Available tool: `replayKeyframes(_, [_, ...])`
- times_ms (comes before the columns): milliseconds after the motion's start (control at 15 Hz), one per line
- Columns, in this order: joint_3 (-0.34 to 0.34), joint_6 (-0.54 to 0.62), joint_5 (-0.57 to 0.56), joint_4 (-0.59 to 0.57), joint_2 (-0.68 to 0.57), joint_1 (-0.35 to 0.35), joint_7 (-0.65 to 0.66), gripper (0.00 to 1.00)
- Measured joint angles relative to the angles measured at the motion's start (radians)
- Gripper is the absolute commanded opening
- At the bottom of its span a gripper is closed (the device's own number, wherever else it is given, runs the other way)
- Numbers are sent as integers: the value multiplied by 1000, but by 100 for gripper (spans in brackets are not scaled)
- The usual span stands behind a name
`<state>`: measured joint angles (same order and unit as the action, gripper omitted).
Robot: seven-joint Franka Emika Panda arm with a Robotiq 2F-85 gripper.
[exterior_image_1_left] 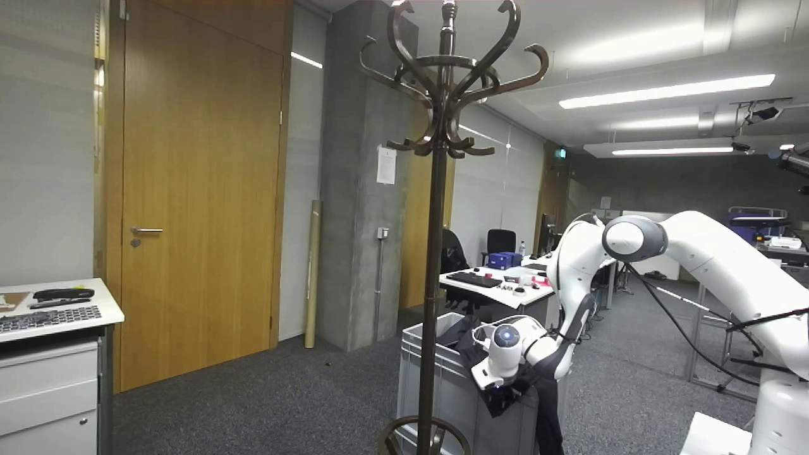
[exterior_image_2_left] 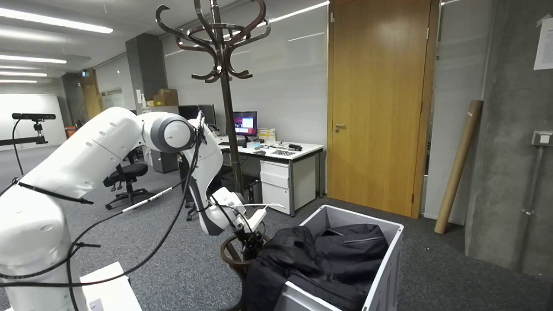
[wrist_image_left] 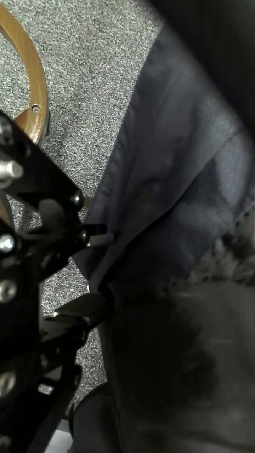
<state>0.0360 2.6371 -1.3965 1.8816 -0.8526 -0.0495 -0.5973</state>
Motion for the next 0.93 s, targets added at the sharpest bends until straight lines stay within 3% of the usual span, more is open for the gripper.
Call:
replayKeyframes(133, [3, -5, 13, -1, 2, -1, -1, 1])
replayKeyframes(533, [28, -46, 128, 12, 65, -2, 18, 2])
replayKeyframes(933, [-2, -63, 103, 85, 243, -3, 175, 2])
